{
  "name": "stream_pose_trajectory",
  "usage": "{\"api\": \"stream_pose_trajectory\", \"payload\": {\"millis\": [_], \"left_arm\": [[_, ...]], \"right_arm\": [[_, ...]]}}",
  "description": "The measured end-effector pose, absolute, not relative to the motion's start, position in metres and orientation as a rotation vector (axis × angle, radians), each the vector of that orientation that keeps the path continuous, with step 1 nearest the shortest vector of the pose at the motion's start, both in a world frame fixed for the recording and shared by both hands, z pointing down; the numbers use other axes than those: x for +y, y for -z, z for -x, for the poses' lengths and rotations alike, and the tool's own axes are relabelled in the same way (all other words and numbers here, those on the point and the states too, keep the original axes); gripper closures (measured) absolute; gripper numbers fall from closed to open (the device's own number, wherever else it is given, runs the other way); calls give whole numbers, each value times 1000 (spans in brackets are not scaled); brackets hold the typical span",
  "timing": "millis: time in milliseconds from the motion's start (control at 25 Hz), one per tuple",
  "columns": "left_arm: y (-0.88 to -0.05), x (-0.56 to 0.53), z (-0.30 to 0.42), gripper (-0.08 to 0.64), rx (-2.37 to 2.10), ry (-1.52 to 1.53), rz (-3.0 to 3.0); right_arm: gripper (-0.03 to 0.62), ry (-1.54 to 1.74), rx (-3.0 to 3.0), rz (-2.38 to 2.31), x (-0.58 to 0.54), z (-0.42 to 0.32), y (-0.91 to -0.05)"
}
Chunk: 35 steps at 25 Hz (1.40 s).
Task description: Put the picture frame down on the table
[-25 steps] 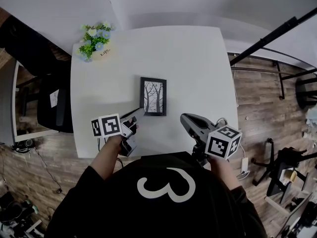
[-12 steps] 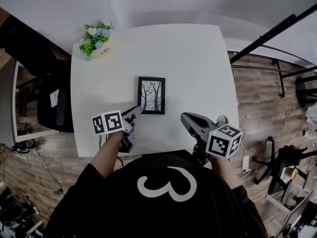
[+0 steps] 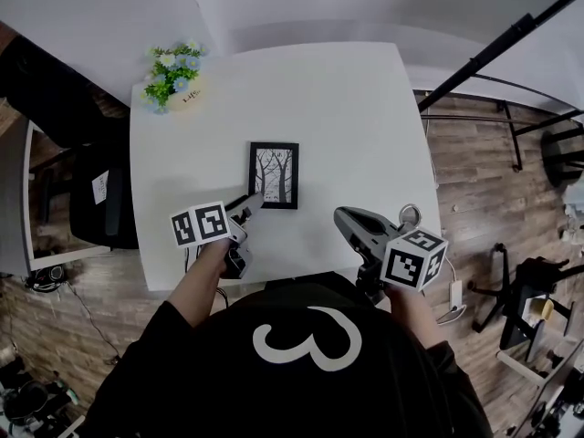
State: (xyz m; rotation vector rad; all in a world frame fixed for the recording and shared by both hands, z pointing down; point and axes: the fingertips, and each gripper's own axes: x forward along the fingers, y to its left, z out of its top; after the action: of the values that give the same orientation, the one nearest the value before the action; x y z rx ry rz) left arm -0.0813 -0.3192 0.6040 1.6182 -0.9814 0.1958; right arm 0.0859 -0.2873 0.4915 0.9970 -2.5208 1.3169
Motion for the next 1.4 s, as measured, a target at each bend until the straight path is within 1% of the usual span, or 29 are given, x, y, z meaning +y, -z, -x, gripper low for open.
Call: {"api": "stream_pose_trajectory", "payload": {"millis": [200,560,640,760,880,1200,1400], "left_arm": [[-599,-314,85,367,-1021,-243,-1666],[-564,-299,99,368,-1021,-201,-1749],[-549,-293,101,397,-1004,-180,-1795],[-521,-284,100,474,-971,-127,-1870],[-496,-273,98,510,-932,-94,-1928],[-426,-222,78,539,-726,25,-2073],[-406,-187,49,545,-662,30,-2119]], "right_arm": [[569,-1310,-2528,-1004,-268,-83,-489],[569,-1221,-2531,-1065,-241,-67,-480],[569,-1208,-2547,-1072,-234,-61,-475],[569,-1176,-2573,-1074,-227,-53,-467],[569,-1153,-2601,-1065,-219,-46,-458],[569,-1102,-2675,-977,-198,-32,-436],[569,-1148,-2707,-920,-174,-41,-427]]}}
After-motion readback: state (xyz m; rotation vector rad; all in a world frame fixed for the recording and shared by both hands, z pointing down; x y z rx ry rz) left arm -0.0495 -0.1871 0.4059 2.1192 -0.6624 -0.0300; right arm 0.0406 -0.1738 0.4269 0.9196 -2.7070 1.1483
